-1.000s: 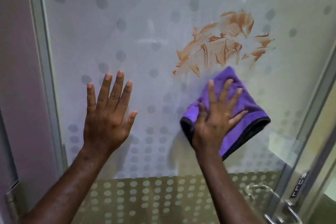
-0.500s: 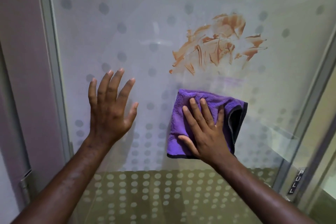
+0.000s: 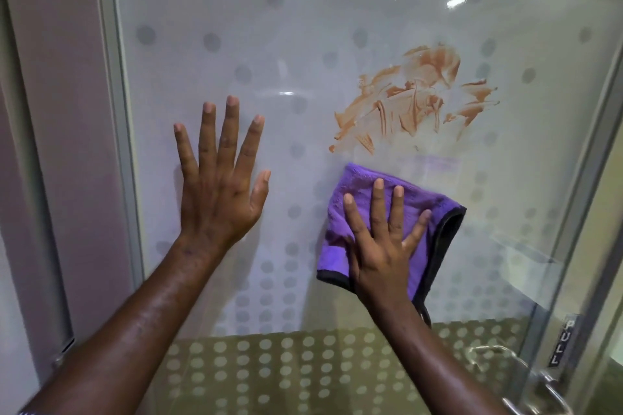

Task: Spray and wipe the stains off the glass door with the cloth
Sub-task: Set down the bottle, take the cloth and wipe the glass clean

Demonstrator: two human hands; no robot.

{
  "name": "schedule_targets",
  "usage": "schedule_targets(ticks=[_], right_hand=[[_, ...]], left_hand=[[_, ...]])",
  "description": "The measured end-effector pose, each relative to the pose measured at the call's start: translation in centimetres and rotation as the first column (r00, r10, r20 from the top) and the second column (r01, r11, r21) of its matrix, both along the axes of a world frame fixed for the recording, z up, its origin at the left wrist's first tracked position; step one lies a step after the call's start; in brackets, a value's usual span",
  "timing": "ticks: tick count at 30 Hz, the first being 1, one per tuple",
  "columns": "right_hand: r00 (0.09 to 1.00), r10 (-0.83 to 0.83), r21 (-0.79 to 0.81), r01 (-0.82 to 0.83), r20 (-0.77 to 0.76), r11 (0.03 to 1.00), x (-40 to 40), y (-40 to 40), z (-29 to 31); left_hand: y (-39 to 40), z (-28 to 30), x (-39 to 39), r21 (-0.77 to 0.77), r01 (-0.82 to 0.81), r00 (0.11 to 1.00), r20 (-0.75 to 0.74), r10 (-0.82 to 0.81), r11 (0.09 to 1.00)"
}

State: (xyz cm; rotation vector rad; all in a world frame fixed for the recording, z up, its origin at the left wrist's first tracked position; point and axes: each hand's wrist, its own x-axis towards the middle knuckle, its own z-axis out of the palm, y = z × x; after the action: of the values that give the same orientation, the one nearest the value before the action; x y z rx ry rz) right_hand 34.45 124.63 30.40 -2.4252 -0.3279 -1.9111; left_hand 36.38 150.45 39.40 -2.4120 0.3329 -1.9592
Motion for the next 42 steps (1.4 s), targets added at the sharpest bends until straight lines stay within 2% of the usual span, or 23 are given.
schedule_targets(ticks=[5, 10, 13, 21, 23, 25, 27, 29, 34, 36, 38, 42], right_hand=[[0.999, 0.042, -0.172, -0.037, 0.029, 0.984, 0.3, 2.6, 3.9], [1.0, -0.007, -0.342, 0.012, 0.017, 0.94, 0.1, 0.2, 3.3], [0.999, -0.023, -0.364, 0.03, 0.022, 0.931, 0.1, 0.0, 3.4], [0.999, 0.02, -0.237, -0.013, 0.027, 0.971, 0.1, -0.9, 2.1], [0.999, -0.011, -0.125, 0.017, 0.048, 0.992, 0.0, -2.8, 1.9], [0.994, -0.079, 0.071, 0.073, 0.08, 0.995, -0.1, -5.2, 2.1], [0.99, -0.113, 0.239, 0.09, 0.085, 0.967, -0.1, -7.5, 3.3], [0.994, -0.071, 0.374, 0.034, 0.087, 0.927, 0.1, -9.4, 5.9], [0.983, 0.02, 0.627, -0.133, 0.185, 0.768, 0.5, -10.4, 16.7], [0.972, 0.043, 0.641, -0.186, 0.231, 0.745, 0.7, -9.0, 21.2], [0.967, 0.08, 0.58, -0.209, 0.24, 0.788, 0.8, -6.2, 24.2], [0.974, 0.148, 0.279, -0.192, 0.171, 0.941, 0.7, -0.1, 23.7]], left_hand=[[0.1, 0.1, 0.0, 0.008, -0.001, 1.0, 0.006, 0.001, 1.0], [0.2, 0.4, 0.1, 0.003, -0.006, 1.0, 0.022, 0.006, 1.0], [0.0, 1.4, -0.1, 0.009, -0.01, 1.0, 0.029, 0.01, 1.0], [-0.7, 5.3, -0.2, -0.003, -0.025, 1.0, 0.012, 0.025, 1.0], [-0.7, 5.2, -0.1, 0.0, -0.021, 1.0, 0.022, 0.021, 1.0], [-0.2, 5.1, 0.1, 0.024, -0.019, 0.999, 0.037, 0.018, 1.0], [0.8, 5.1, 0.3, 0.055, -0.009, 0.998, 0.056, 0.006, 0.998], [1.5, 5.0, 0.4, 0.075, 0.009, 0.998, 0.063, -0.014, 0.997], [1.6, 4.9, 0.6, 0.081, -0.006, 0.997, 0.073, 0.0, 0.997], [1.5, 4.9, 0.6, 0.083, 0.003, 0.997, 0.073, -0.009, 0.997], [1.6, 5.0, 0.6, 0.085, 0.007, 0.997, 0.074, -0.014, 0.996], [1.7, 4.9, 0.8, 0.079, 0.017, 0.996, 0.081, -0.024, 0.997]])
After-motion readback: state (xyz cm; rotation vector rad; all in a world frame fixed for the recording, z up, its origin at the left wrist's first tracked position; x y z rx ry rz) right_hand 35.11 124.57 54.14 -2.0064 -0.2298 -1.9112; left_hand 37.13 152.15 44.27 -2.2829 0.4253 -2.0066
